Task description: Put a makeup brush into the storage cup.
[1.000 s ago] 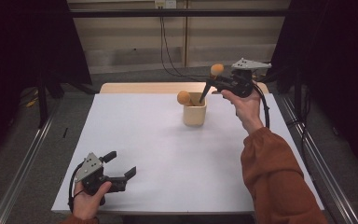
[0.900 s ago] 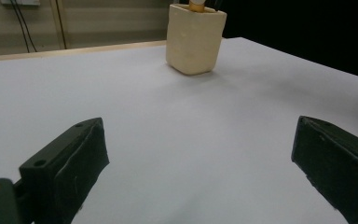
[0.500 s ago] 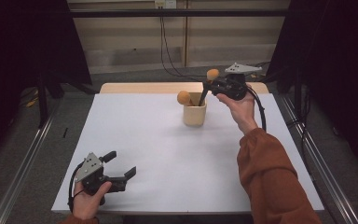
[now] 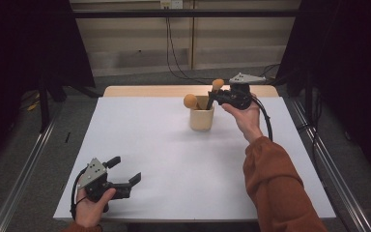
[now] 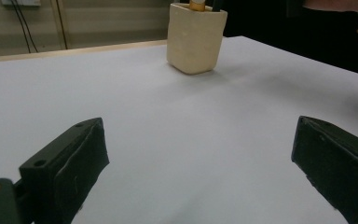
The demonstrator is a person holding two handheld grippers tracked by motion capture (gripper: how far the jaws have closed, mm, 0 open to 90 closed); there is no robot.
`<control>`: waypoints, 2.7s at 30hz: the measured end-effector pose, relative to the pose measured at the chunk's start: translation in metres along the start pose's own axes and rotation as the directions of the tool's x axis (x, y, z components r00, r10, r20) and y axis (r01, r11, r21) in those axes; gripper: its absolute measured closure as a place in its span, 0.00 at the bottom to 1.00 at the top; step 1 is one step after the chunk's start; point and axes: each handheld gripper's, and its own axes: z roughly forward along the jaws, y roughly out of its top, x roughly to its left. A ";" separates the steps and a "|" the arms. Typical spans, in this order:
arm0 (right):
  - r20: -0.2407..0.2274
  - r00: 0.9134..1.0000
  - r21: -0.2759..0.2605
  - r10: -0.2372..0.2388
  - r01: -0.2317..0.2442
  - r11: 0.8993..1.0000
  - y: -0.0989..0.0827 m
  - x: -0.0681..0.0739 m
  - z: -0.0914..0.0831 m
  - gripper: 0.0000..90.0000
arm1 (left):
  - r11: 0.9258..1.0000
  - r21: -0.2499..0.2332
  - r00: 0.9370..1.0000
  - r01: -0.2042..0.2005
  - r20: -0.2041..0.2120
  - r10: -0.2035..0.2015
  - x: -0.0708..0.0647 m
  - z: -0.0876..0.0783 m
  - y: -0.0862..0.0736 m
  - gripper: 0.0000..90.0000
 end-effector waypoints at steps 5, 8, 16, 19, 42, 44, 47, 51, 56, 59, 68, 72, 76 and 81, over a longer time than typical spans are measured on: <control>0.000 1.000 0.005 0.007 -0.007 1.000 -0.007 -0.001 0.004 0.80 | 1.000 -0.006 1.000 0.000 -0.005 0.000 0.000 0.000 0.000 0.04; 0.001 1.000 0.008 0.012 -0.012 1.000 -0.010 -0.001 0.006 0.80 | 1.000 -0.005 1.000 -0.002 -0.005 0.002 0.000 0.000 0.000 0.04; -0.006 1.000 0.009 0.017 -0.017 1.000 -0.015 0.000 0.009 0.80 | 1.000 -0.001 1.000 -0.001 -0.006 0.001 0.000 0.000 0.000 0.04; -0.004 1.000 0.014 0.025 -0.025 1.000 -0.019 -0.001 0.009 0.80 | 1.000 0.000 1.000 0.003 -0.004 -0.003 0.000 0.000 0.000 0.04; 0.041 0.995 -0.048 0.091 -0.089 0.995 -0.034 0.000 0.003 0.02 | 1.000 0.005 1.000 0.011 -0.003 -0.011 0.001 0.006 0.001 0.04; 0.038 0.995 -0.062 0.094 -0.092 0.994 -0.035 0.001 0.001 0.01 | 1.000 0.006 1.000 0.013 -0.003 -0.013 0.001 0.006 0.001 0.04; 0.054 0.996 -0.074 0.072 -0.068 0.995 -0.038 0.005 -0.004 0.00 | 1.000 0.002 1.000 0.017 -0.005 -0.017 0.002 0.007 0.002 0.04; 0.056 0.995 -0.092 0.086 -0.081 0.992 -0.042 0.005 -0.013 0.01 | 1.000 0.001 1.000 0.012 -0.006 -0.012 0.003 0.007 0.002 0.04; 0.090 0.991 -0.095 0.097 -0.088 0.992 -0.046 0.009 -0.020 0.01 | 1.000 0.000 1.000 0.017 -0.010 -0.017 0.003 0.005 0.002 0.04; 0.111 0.991 -0.099 0.073 -0.062 0.993 -0.049 0.013 -0.023 0.01 | 1.000 -0.001 1.000 0.014 -0.010 -0.014 0.003 0.003 0.002 0.04; 0.121 0.990 -0.131 0.074 -0.058 0.990 -0.060 0.022 -0.040 0.01 | 1.000 -0.017 1.000 0.019 -0.024 -0.019 0.004 -0.004 0.000 0.04; 0.125 0.989 -0.140 0.081 -0.063 0.988 -0.067 0.025 -0.053 0.01 | 1.000 -0.016 0.999 0.021 -0.030 -0.021 0.004 -0.005 0.000 0.04; 0.147 0.986 -0.149 0.074 -0.052 0.988 -0.076 0.027 -0.066 0.01 | 1.000 -0.014 0.999 0.020 -0.033 -0.020 0.004 -0.006 0.000 0.04; 0.155 0.985 -0.143 0.080 -0.058 0.988 -0.087 0.031 -0.084 0.01 | 1.000 -0.014 0.999 0.017 -0.039 -0.018 0.004 -0.007 0.000 0.04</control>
